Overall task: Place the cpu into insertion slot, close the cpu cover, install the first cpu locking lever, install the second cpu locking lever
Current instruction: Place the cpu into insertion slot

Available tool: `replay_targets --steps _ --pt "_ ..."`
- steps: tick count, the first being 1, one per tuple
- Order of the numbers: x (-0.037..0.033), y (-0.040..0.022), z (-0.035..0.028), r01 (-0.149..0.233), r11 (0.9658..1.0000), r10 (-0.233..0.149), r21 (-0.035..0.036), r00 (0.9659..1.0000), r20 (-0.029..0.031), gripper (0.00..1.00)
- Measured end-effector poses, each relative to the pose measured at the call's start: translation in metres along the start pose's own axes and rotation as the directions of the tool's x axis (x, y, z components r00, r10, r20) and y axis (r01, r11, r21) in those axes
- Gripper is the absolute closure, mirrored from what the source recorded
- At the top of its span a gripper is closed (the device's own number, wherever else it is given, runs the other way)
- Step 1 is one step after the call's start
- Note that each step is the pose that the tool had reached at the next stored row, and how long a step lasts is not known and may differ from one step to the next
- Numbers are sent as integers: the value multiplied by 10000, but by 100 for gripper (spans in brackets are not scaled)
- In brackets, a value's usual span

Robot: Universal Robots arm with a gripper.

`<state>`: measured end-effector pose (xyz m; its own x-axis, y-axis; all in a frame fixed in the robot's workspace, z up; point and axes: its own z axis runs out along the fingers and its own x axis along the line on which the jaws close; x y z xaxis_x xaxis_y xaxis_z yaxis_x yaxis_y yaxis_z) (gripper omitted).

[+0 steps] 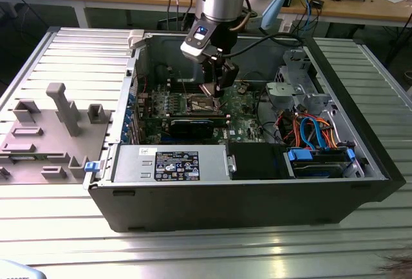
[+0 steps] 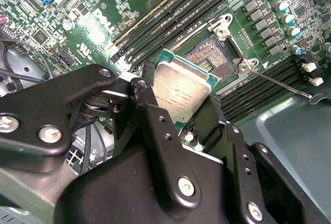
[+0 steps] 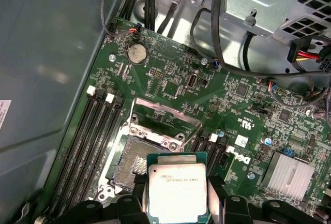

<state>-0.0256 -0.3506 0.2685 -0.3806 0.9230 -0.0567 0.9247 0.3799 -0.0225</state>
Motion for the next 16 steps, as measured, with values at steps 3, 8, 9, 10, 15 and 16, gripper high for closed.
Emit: replay_targets --steps 3,8,9,10,15,16 --pt "0 0 2 -98 10000 98 5 10000 -2 45" --pt "0 0 5 -248 9997 248 14 9997 -6 45" --pt "0 0 6 -284 9996 284 16 9996 -6 45" --pt "0 0 7 -323 9995 323 18 9995 -7 45" --pt "1 0 10 -448 9990 448 26 9990 -9 45" --pt "1 0 10 -484 9988 484 28 9988 -10 45"
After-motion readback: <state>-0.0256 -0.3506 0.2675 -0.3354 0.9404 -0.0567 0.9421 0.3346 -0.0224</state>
